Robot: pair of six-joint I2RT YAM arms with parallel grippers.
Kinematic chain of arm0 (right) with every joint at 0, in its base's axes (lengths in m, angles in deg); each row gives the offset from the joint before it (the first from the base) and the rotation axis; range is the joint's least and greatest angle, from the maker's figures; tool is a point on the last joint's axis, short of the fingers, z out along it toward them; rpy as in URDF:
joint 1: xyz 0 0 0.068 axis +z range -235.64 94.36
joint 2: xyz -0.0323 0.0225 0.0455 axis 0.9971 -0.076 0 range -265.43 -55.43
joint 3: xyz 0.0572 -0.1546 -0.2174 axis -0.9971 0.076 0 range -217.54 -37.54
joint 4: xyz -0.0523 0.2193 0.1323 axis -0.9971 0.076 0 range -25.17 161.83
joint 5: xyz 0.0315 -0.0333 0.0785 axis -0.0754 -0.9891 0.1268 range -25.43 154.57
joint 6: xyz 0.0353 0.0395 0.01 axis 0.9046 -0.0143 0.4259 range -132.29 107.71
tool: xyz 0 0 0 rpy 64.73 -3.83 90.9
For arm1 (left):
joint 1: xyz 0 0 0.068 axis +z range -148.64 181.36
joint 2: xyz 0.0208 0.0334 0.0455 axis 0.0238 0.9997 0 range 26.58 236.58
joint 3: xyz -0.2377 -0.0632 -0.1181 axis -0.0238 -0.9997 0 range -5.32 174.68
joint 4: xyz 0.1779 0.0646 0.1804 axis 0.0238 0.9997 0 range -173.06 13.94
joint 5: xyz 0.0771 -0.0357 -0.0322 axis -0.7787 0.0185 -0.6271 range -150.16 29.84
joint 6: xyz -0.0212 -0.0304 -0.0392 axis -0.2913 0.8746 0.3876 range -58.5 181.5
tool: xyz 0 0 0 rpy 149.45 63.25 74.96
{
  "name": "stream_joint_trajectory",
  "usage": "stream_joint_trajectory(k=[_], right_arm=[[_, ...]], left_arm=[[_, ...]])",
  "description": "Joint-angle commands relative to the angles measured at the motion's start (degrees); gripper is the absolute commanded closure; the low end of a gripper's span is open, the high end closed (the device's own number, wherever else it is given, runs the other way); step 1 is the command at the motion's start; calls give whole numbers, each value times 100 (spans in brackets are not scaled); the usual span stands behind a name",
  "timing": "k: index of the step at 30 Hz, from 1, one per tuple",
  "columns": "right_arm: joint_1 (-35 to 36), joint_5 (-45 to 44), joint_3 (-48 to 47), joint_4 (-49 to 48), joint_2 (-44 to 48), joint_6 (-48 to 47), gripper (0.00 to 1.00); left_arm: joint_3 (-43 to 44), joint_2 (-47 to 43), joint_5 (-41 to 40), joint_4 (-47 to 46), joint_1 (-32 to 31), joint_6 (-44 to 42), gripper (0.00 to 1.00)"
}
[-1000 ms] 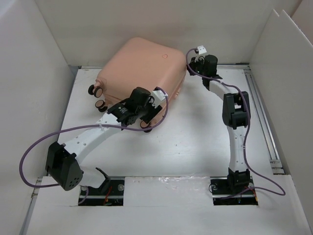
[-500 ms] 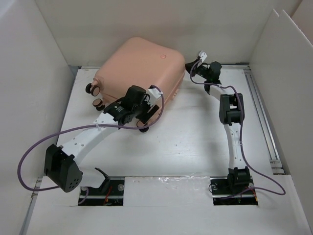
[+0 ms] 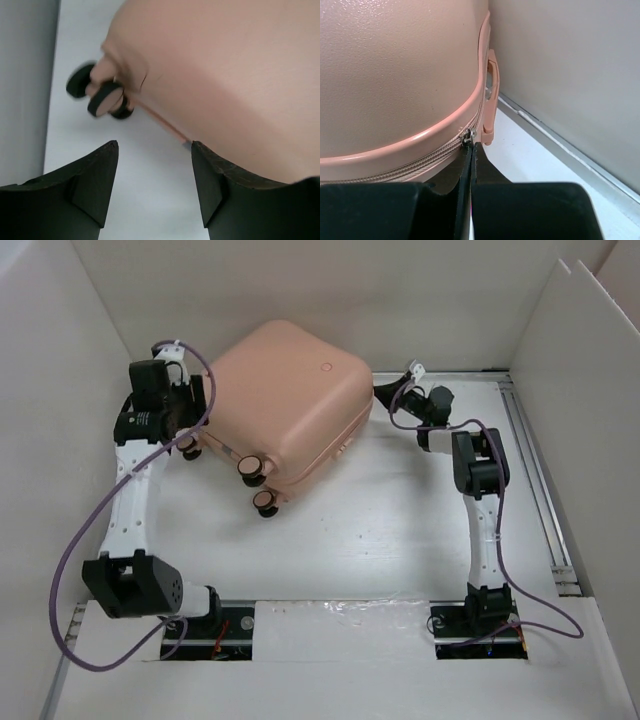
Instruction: Pack the luggage
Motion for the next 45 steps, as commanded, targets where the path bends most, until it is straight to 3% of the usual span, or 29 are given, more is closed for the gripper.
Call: stream_joint_trajectory(k=[1, 6, 11, 15, 18, 22, 24, 30, 33, 34, 39, 43, 45], right_arm=[[730, 680, 322, -1276, 800, 401, 100], [1335, 521, 1479, -1855, 1380, 401, 100], [1880, 171, 2746, -2488, 1838, 401, 100], [2215, -119, 3793, -2726, 2338, 226, 100], [2531, -365, 4461, -2289, 2883, -239, 100], [3171, -813, 4919, -728, 3717, -1424, 100], [3348, -937, 4990, -416, 3886, -1576, 100], [3569, -1210, 5367, -38, 4167, -1646, 100], [3691, -1210, 5368, 260, 4220, -1743, 100], [3761, -1210, 5211, 392, 4272, -1883, 100], [3815, -1289, 4727, 701, 4167, -1946, 100], [3641, -1359, 4893, 518, 4167, -1736, 100], [3490, -1359, 5016, 517, 4167, -1612, 100]], left_arm=[[-542, 288, 160, 606, 556, 731, 44], [-1105, 428, -613, 150, 856, 785, 44], [-1581, 1341, -1079, -1018, 760, 162, 38], [-416, 2562, -862, -1178, 435, -488, 35], [44, 3126, -729, -1327, 136, -1147, 34], [-103, 2926, -326, -2299, -259, -2202, 31], [-104, 2777, 138, -2503, -374, -2466, 30], [580, 2267, 782, -2286, -655, -2221, 24], [809, 1994, 731, -1663, -1207, -2370, 10], [810, 1863, 730, -1287, -1383, -2571, 10], [406, 1571, -104, -993, -2781, -2846, 7], [405, 1729, -359, -748, -2862, -2424, 6], [405, 1808, -857, -608, -2862, -2318, 7]])
